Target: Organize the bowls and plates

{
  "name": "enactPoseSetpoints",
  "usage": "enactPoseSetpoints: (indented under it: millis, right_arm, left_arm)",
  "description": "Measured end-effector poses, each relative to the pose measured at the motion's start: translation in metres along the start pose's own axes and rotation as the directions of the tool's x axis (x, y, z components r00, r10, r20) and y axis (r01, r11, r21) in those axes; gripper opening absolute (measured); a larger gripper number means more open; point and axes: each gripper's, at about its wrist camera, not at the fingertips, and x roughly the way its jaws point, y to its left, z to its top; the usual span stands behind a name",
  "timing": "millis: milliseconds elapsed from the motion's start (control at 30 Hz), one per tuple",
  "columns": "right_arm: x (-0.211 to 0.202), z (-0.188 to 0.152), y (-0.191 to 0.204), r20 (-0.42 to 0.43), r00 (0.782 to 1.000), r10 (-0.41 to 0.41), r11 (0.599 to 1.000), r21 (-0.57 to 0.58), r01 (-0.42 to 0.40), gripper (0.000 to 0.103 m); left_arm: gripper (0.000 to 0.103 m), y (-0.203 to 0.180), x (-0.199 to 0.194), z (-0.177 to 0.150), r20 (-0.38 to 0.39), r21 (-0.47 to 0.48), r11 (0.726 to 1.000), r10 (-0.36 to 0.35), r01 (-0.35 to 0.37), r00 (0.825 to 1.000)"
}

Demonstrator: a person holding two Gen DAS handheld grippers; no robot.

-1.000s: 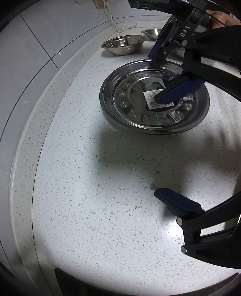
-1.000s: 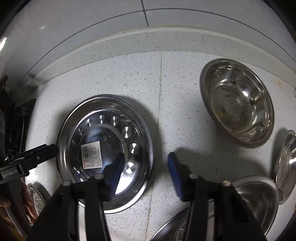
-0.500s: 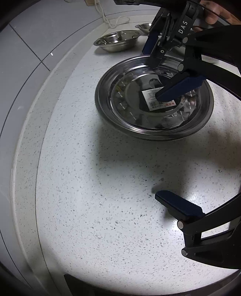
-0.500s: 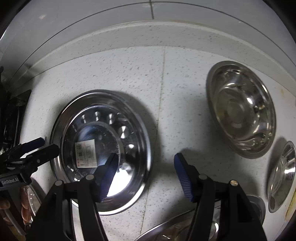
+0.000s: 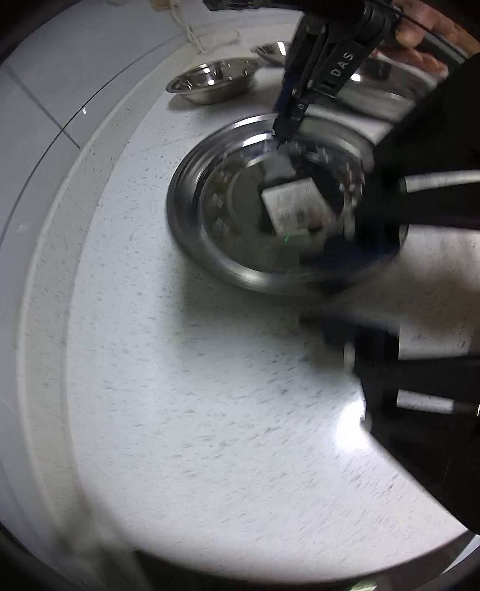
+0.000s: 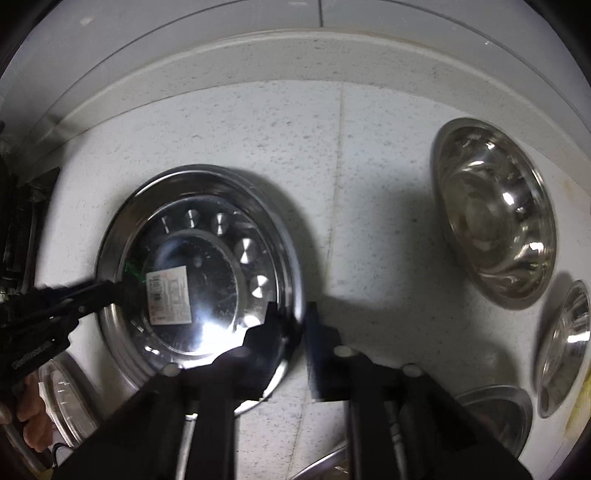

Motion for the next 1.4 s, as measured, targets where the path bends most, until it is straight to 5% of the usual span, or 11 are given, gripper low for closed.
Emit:
enactPoseSetpoints:
  millis: [233,433,733,1033,1400]
  right_arm:
    - [-0.008,-0.007,0.021,0.042,0.999,-0.003,1.0,-0.03,0.005,0.011]
    - [-0.057,-0.031,0.054,0.129,0.989,0.07,0.997,-0.051,-0.064,0.01]
    - [-0.122,-0.129,0.116,0.196,0.956,0.219,0.974,-0.1,-0.202,0.01]
    - [-0.073,-0.216,0.167,0.087,0.961,0.264,0.965,-0.023,-0.263,0.01]
    - [-0.025,-0.245,0.182,0.032,0.979,0.201,0.977,0.071,-0.203,0.01]
  left_arm:
    - [0.007,0.009,-0.003,-0.009,0.028,-0.026,0.999,-0.038,0.038,0.999]
    - [0.007,0.019,-0.061,-0.035,0.119,0.014,1.0,-0.024,0.023,0.993]
    - [0.007,0.077,-0.138,-0.111,0.153,0.033,0.998,-0.049,0.045,0.987]
    - [0.007,0.133,-0.125,-0.18,0.056,0.027,0.998,-0.059,0.058,0.997]
    - [0.006,0.147,-0.083,-0.184,0.006,0.042,0.997,-0.062,0.062,0.998]
